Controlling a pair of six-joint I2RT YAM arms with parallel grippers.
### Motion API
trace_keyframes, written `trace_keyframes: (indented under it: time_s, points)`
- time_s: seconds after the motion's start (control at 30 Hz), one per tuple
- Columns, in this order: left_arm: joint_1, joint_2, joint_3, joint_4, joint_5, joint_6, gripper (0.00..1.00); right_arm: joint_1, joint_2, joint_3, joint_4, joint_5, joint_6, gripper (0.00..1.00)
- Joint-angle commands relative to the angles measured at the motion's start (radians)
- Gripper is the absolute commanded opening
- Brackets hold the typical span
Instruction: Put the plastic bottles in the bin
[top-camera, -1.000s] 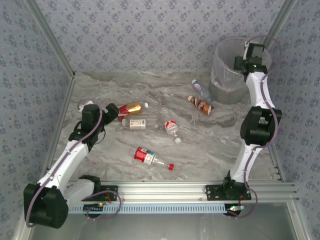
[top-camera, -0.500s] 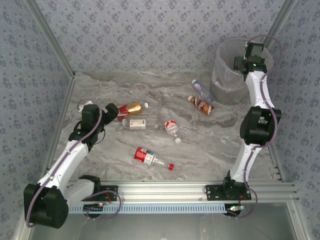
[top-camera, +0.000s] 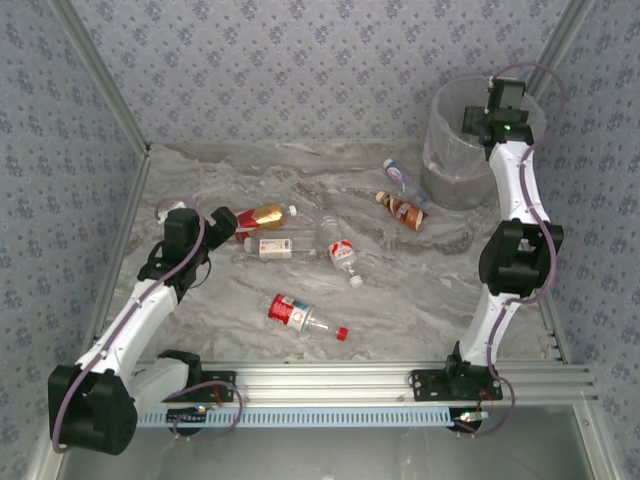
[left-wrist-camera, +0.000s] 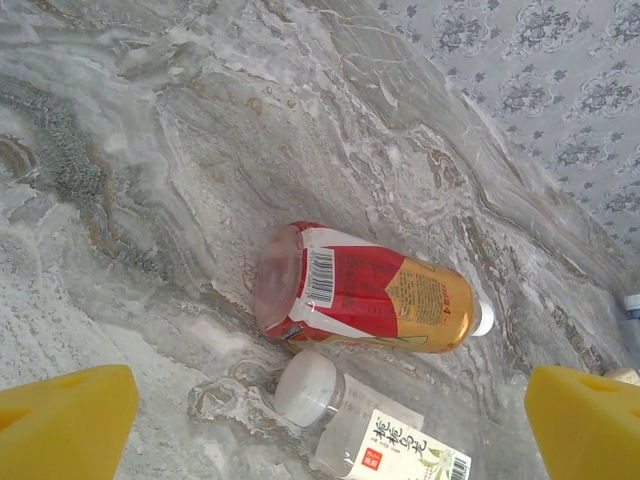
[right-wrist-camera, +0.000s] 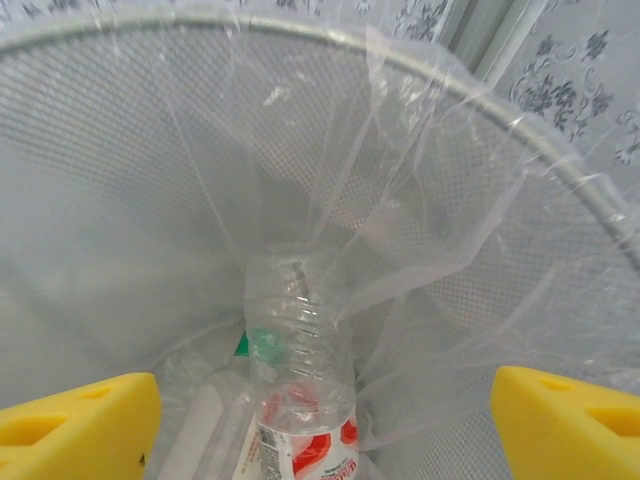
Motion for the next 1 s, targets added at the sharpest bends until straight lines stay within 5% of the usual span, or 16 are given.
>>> trace_keyframes:
  time_s: [0.0, 0.33, 0.67, 0.97]
  points:
    - [0.008, -0.003, -0.004, 0.006, -0.013, -0.004, 0.99, 0.011, -0.071, 0.031, -0.013, -0.019, 0.055, 0.89]
    - [0.013, -0.006, -0.020, 0.009, -0.010, -0.015, 0.99, 0.066, -0.224, -0.040, -0.007, -0.075, 0.111, 0.95]
    - [0.030, 0.002, -0.024, 0.008, 0.004, -0.042, 0.99, 0.149, -0.481, -0.353, 0.083, -0.266, 0.151, 0.99]
    - [0.037, -0.002, -0.053, 0.052, 0.040, -0.065, 1.00, 0.345, -0.598, -0.568, 0.013, -0.324, -0.032, 1.00]
